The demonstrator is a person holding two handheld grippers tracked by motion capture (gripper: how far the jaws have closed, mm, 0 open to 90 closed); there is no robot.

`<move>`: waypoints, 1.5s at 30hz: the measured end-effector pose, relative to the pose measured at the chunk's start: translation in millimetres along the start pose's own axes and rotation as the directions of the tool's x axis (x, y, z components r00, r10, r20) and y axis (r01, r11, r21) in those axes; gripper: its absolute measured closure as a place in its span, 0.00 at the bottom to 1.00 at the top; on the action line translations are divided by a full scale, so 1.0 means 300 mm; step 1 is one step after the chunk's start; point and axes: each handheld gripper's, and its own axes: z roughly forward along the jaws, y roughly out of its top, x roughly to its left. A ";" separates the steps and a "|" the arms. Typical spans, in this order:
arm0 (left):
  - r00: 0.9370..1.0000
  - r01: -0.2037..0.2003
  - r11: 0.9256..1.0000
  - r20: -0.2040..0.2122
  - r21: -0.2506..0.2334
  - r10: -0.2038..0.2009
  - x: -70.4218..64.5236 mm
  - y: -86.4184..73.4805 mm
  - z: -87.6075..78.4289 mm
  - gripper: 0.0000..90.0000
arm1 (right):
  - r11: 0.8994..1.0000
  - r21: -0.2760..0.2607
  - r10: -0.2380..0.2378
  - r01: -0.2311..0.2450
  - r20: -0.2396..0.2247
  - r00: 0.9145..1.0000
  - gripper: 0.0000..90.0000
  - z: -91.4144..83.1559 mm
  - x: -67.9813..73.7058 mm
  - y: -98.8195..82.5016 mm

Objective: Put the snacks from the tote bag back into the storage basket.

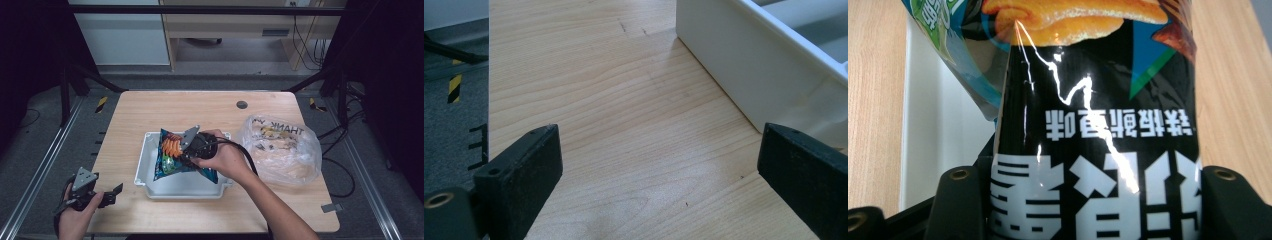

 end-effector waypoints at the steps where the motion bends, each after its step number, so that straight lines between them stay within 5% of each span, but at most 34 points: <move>1: 1.000 0.000 1.000 0.000 -0.001 0.000 0.000 0.000 0.000 0.04 | 1.000 0.007 -0.007 0.008 -0.004 1.000 0.45 0.006 0.001 0.001; 20: 1.000 0.001 1.000 0.001 -0.003 -0.001 0.000 0.000 0.001 0.05 | 0.997 0.071 -0.036 0.037 -0.020 0.999 0.45 0.073 0.024 0.012; 45: 1.000 -0.001 1.000 0.004 -0.001 0.001 -0.001 0.001 0.001 0.05 | 0.992 0.128 -0.007 0.013 -0.046 0.999 0.44 0.119 0.030 0.002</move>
